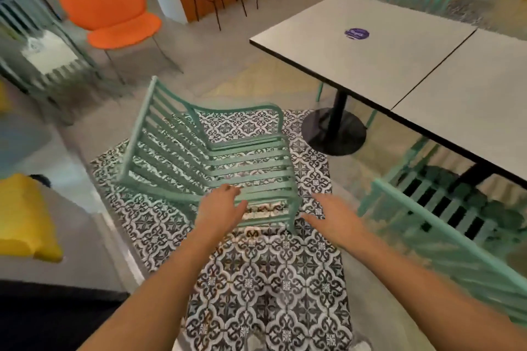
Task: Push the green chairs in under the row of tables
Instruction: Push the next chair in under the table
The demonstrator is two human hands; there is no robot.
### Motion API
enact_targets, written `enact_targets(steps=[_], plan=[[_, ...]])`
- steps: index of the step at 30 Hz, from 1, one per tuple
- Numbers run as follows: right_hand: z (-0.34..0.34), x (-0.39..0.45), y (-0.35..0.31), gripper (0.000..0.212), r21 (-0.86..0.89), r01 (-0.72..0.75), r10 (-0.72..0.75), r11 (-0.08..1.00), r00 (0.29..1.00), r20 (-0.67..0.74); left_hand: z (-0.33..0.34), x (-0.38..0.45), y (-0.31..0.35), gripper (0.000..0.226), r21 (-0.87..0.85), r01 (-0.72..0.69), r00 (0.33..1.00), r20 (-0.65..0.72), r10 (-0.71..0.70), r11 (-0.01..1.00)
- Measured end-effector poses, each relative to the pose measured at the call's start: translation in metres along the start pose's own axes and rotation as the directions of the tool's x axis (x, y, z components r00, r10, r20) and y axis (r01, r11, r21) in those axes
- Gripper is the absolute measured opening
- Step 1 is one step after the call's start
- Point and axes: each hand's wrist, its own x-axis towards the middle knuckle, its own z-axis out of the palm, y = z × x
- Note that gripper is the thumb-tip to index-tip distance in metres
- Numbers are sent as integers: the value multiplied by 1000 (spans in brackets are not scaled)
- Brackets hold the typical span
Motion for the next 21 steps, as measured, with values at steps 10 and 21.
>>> enact_targets(steps=[10,21], plan=[[51,104,-208,61,-110,180,-174,977,982,69,-120,23,-220,29,394,-75,991,-72,112,916],[106,234,-350,59,139,172,-187,975,977,106,-195,147,-341,54,682,-192,981,134,139,705]])
